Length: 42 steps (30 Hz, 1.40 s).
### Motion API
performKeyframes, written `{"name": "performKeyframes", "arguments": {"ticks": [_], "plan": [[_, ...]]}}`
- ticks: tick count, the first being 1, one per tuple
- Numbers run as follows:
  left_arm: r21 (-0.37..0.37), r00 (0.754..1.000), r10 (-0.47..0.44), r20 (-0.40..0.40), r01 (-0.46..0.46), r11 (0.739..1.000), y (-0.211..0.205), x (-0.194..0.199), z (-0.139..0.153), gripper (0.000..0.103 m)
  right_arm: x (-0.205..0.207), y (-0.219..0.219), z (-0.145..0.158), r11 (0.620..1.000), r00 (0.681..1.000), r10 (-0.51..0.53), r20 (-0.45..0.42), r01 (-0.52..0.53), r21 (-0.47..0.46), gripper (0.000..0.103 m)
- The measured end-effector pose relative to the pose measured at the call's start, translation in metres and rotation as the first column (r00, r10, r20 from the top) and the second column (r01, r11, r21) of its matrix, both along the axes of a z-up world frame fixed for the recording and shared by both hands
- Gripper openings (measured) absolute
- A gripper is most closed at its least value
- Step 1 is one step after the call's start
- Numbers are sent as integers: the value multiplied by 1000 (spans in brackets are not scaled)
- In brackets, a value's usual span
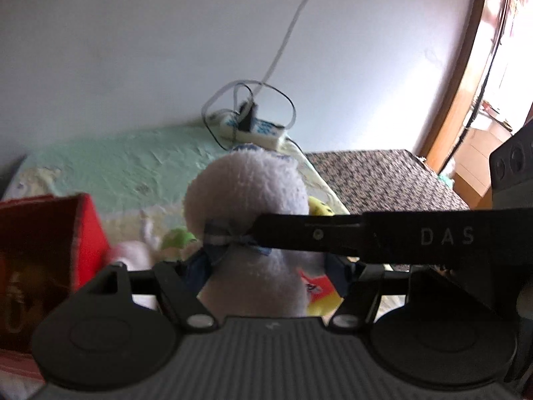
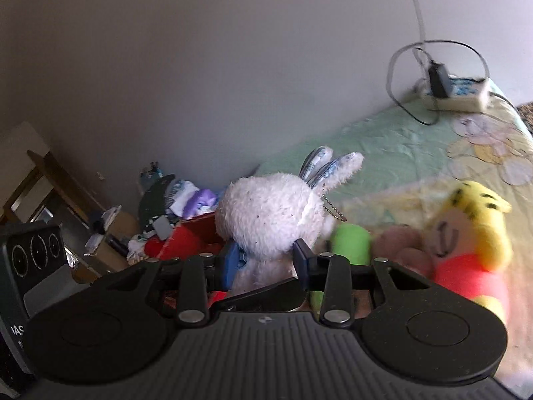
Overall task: Organize objects
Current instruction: 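Carry the white bunny with the right gripper over the red box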
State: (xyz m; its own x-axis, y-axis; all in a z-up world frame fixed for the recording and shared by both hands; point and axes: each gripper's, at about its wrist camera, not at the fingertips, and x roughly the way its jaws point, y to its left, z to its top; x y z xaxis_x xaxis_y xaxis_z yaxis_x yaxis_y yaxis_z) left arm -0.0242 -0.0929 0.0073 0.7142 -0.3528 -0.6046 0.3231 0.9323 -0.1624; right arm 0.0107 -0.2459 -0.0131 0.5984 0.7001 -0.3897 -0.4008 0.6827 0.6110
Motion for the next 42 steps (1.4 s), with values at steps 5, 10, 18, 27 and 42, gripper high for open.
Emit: {"name": "performKeyframes", "arguments": {"ticks": [5, 10, 18, 27, 42], "plan": [[-16, 999, 30, 42, -29, 999, 39, -12, 12, 69, 2, 40, 12, 1000, 998, 24, 50, -23, -8, 38], [-17, 996, 50, 69, -49, 999, 90, -19, 19, 69, 1, 90, 17, 999, 997, 44, 67, -44, -9, 38], [-12, 993, 99, 68, -99, 995, 190, -19, 18, 69, 9, 183, 7, 995, 993, 97, 63, -97, -4, 38], [49, 987, 159, 17, -159, 986, 280, -4, -8, 69, 30, 265, -21, 989, 989, 145, 3, -145, 0, 38], [140, 969, 225, -103, -209, 968, 336, 37, -61, 69, 66, 309, -57, 988, 968, 146, -205, -151, -9, 38]]}}
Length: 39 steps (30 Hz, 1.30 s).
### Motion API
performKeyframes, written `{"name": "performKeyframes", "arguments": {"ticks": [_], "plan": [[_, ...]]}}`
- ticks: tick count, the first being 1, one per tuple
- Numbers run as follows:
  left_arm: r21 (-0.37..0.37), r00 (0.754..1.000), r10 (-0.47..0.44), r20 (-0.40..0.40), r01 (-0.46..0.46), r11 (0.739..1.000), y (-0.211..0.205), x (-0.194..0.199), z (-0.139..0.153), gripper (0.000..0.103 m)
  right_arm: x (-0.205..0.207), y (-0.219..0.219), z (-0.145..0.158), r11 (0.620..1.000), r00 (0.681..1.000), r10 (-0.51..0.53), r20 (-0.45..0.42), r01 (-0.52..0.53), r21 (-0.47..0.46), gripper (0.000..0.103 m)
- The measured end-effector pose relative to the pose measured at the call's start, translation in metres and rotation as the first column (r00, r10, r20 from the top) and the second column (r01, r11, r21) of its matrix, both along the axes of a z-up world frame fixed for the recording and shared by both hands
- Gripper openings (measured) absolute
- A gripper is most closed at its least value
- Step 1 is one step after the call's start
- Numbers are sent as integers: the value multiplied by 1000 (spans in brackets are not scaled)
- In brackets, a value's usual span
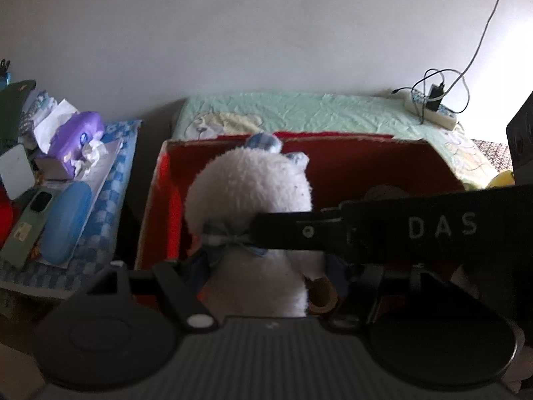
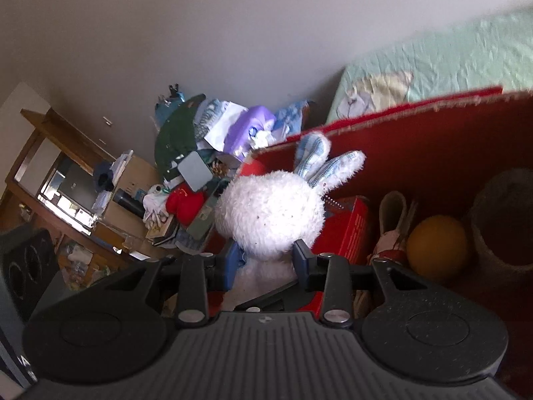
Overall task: Organize objects
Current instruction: 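Carry the white bunny with the right gripper over the red box, then lower the bunny into the red box and open the right gripper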
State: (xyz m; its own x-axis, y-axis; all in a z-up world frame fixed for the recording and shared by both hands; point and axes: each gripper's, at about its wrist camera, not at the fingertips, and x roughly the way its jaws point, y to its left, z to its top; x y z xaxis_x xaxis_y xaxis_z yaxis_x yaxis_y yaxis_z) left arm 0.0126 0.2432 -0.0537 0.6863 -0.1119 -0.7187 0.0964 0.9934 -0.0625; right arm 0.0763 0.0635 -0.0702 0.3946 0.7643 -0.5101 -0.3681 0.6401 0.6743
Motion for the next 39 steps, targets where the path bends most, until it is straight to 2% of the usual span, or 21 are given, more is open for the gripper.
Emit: {"name": "performKeyframes", "arguments": {"ticks": [5, 9, 12, 14, 18, 24, 31, 36, 39], "plan": [[10, 999, 18, -40, -17, 1000, 5, 5, -9, 69, 10, 4, -11, 1000, 995, -18, -98, 19, 3, 38], [56, 999, 22, -38, -20, 998, -1, 3, -9, 69, 16, 3, -18, 999, 986, -27, -165, 33, 30, 38], [68, 999, 27, -42, -24, 997, 0, 3, -9, 69, 19, 4, -20, 999, 981, -18, -193, 26, 40, 38], [76, 999, 31, -44, -28, 997, 0, 2, -9, 70, 19, 8, -22, 1000, 979, -3, -203, 6, 12, 38], [122, 997, 39, -59, -32, 992, -3, 2, -9, 73, 18, 9, -20, 1000, 981, 16, -191, -16, 1, 41], [149, 994, 72, -84, -58, 987, -7, 7, -9, 75, 12, 4, -8, 1000, 990, 20, -138, -22, -13, 42], [166, 987, 112, -114, -92, 982, -9, 7, -5, 77, 2, 1, 4, 998, 998, -22, -65, 18, -61, 41], [193, 987, 128, -101, -107, 975, -13, 1, 3, 84, -10, -2, 6, 992, 999, -44, -18, 41, -118, 41], [203, 986, 133, -98, -111, 973, -15, -3, 5, 84, -19, -5, 8, 988, 999, -53, 11, 54, -145, 41]]}}
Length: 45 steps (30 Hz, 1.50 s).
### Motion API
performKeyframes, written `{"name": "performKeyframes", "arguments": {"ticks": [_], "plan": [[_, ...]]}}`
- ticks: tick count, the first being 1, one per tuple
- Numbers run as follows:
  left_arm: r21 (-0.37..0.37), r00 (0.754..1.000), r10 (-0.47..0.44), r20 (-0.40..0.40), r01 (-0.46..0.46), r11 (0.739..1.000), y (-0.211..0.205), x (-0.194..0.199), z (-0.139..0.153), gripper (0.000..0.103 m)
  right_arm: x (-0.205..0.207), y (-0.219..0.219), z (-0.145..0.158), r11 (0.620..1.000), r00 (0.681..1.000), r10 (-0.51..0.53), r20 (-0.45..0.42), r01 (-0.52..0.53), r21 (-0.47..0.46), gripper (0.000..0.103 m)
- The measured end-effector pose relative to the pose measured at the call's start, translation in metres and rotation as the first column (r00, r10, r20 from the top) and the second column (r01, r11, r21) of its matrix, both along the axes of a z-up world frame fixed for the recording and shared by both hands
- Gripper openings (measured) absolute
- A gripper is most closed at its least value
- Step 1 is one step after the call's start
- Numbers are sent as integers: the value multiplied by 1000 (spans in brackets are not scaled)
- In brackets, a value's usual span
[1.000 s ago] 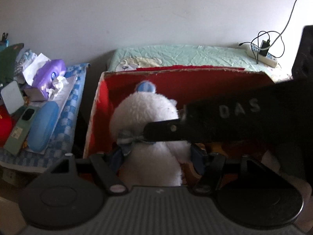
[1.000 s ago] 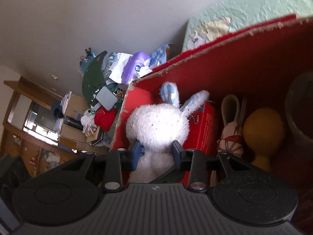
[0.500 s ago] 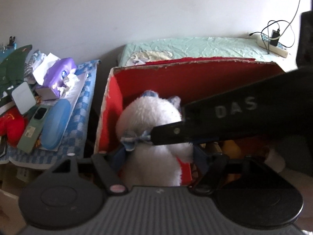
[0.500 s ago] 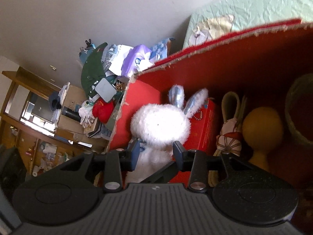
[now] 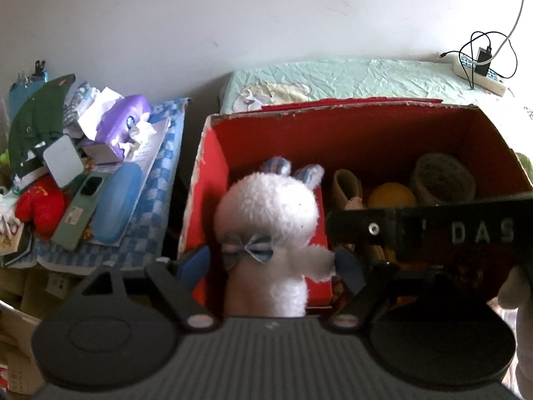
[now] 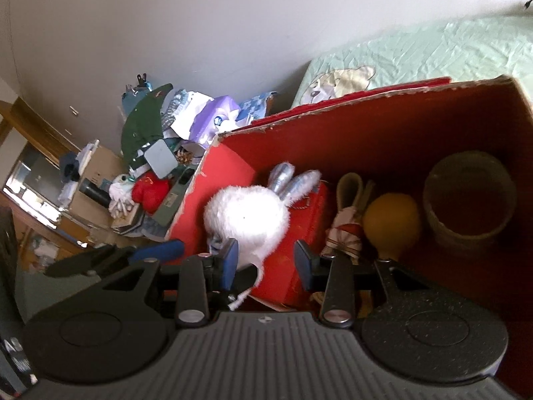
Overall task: Organize objects
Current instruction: 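Lower the bunny into the red box and open the right gripper, then move the right gripper back toward the yellow tiger plush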
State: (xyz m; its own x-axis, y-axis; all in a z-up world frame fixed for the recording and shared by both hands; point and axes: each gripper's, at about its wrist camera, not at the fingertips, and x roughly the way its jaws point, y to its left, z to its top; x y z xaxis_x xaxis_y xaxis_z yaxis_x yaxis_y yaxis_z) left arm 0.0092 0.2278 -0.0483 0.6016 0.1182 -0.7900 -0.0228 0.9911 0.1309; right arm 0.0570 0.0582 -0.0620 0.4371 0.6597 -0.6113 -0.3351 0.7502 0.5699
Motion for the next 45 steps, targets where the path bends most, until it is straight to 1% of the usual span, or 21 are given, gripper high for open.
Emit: {"name": "performKeyframes", "arguments": {"ticks": [3, 7, 12, 15, 20, 23, 26, 29, 33, 38, 45], "plan": [[5, 1000, 4, 4, -4, 1000, -3, -4, 5, 84, -8, -5, 4, 999, 999, -18, 30, 19, -27, 41], [28, 1000, 4, 10, -4, 1000, -10, -7, 10, 87, -17, -15, 10, 999, 997, -40, 58, 42, -32, 41], [21, 1000, -9, 10, 9, 1000, -20, -7, 16, 87, -30, -31, 18, 996, 992, -82, 94, 86, -30, 41], [18, 999, -35, 11, 35, 999, -33, -6, 20, 87, -36, -43, 24, 993, 988, -107, 111, 111, -30, 41], [26, 998, -68, 12, 68, 997, -62, -7, 26, 87, -44, -67, 31, 988, 980, -130, 151, 142, -66, 41], [28, 997, -73, 7, 72, 997, -82, -8, 28, 87, -47, -87, 33, 983, 976, -151, 155, 165, -80, 41], [21, 996, -90, -3, 90, 996, -105, -9, 30, 87, -51, -112, 33, 980, 973, -176, 153, 188, -69, 41], [41, 994, -106, 1, 106, 993, -130, -11, 32, 87, -54, -136, 34, 975, 969, -194, 154, 207, -79, 41], [23, 991, -137, -11, 137, 990, -165, -8, 34, 87, -59, -169, 37, 965, 960, -231, 155, 247, -87, 42], [29, 979, -202, 1, 202, 979, -213, -7, 39, 87, -68, -210, 38, 945, 942, -286, 173, 308, -114, 42], [37, 957, -291, -12, 291, 956, -276, -3, 37, 87, -85, -266, 36, 908, 910, -374, 177, 399, -130, 42]]}}
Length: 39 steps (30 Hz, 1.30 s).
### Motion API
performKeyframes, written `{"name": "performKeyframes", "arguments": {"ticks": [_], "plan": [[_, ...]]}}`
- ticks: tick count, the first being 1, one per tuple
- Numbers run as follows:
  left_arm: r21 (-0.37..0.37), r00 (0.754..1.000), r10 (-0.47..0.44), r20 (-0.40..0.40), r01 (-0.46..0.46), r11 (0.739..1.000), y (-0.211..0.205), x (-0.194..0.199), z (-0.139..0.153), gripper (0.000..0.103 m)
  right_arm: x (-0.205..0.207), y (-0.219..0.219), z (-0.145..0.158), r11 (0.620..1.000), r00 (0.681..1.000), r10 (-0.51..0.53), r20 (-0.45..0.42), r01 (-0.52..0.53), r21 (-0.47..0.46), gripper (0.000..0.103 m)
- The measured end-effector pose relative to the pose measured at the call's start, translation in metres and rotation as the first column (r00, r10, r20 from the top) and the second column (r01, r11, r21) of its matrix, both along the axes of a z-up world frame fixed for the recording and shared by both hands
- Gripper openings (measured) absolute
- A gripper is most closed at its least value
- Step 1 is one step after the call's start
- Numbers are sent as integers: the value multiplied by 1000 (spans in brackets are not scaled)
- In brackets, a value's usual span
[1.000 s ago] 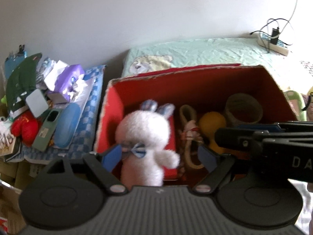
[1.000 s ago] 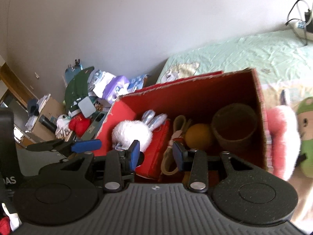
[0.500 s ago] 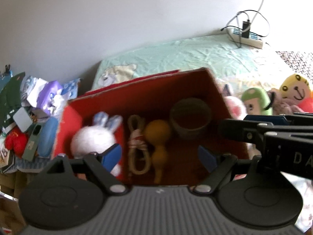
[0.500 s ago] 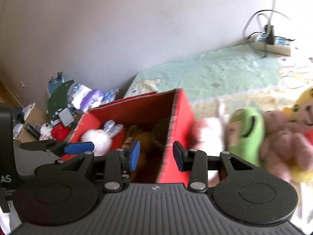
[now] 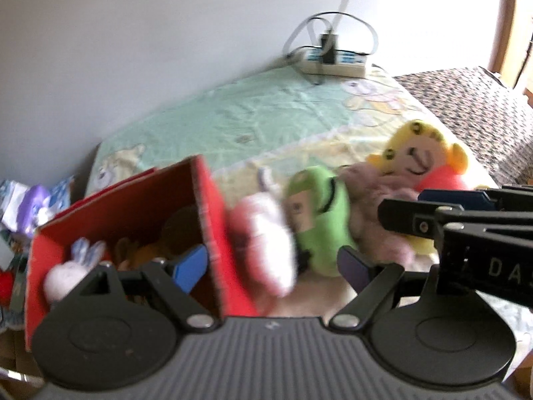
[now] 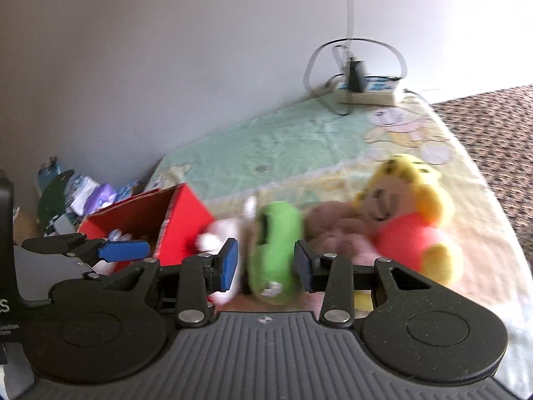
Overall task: Organize objects
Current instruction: 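Move the right gripper back toward the yellow tiger plush, then grasp the yellow tiger plush by its head with the right gripper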
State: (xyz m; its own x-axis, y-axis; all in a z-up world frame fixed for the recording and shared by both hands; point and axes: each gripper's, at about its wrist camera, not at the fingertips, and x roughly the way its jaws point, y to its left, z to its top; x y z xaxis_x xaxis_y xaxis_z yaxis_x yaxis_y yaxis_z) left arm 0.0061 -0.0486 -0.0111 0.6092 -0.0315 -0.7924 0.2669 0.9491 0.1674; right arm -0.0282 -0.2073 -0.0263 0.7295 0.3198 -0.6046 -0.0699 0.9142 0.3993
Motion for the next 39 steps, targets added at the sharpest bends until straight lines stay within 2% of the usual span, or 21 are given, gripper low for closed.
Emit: {"name": "performKeyframes", "arguments": {"ticks": [8, 18, 23, 31, 36, 39], "plan": [[-20, 997, -66, -29, 66, 998, -55, 0, -11, 88, -13, -45, -3, 998, 999, -51, -5, 50, -40, 42], [-66, 990, -73, -121, 65, 996, -94, 3, -36, 86, -13, -72, -17, 996, 998, -55, -36, 52, -75, 42], [-93, 984, -67, -163, 52, 994, -107, 11, -44, 84, -8, -91, -24, 995, 996, -73, -44, 70, -73, 42], [-88, 983, -89, -160, 75, 993, -131, 23, -50, 84, 9, -112, -33, 994, 993, -102, -58, 101, -29, 42], [-111, 976, -113, -184, 94, 989, -137, 31, -59, 82, 19, -117, -39, 993, 992, -114, -59, 112, -34, 46], [-159, 970, -144, -196, 114, 981, -139, 37, -62, 80, 28, -121, -45, 995, 994, -97, -58, 95, -36, 54]]}}
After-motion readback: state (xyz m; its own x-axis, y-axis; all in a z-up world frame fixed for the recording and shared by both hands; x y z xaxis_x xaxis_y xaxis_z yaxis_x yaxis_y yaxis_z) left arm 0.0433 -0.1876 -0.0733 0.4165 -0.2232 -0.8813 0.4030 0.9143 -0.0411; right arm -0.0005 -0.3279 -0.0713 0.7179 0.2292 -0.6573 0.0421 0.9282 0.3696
